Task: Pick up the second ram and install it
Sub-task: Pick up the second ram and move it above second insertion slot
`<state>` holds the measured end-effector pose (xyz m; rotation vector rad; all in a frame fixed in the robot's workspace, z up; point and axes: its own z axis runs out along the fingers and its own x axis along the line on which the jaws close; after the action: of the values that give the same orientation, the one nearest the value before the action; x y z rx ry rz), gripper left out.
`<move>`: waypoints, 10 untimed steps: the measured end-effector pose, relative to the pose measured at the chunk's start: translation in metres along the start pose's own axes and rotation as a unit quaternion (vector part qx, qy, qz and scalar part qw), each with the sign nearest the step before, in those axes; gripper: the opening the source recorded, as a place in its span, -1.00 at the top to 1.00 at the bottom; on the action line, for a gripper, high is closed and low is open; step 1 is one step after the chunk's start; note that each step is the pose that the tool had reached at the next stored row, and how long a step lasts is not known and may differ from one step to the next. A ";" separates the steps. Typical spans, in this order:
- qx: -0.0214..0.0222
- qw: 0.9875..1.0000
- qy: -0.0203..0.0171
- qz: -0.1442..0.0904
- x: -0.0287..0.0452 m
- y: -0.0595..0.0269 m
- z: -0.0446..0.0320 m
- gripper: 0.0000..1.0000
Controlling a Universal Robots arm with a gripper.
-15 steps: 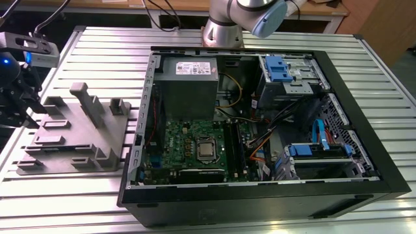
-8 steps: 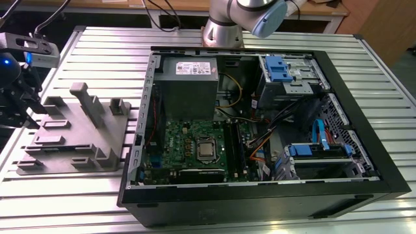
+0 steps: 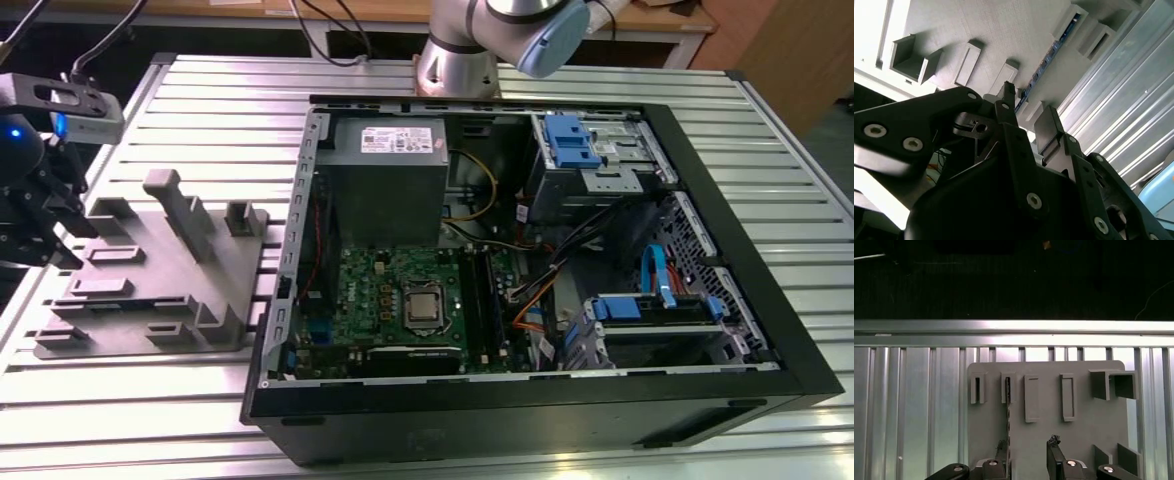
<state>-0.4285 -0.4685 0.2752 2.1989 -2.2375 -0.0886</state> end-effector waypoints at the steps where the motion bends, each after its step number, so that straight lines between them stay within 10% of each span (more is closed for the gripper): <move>1: 0.000 1.000 0.000 0.000 0.0004 0.0000 0.0004 0.18; 10: 0.000 1.000 0.000 -0.003 0.0040 -0.0002 0.0056 0.18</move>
<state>-0.4285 -0.4722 0.2694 2.2054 -2.2306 -0.0885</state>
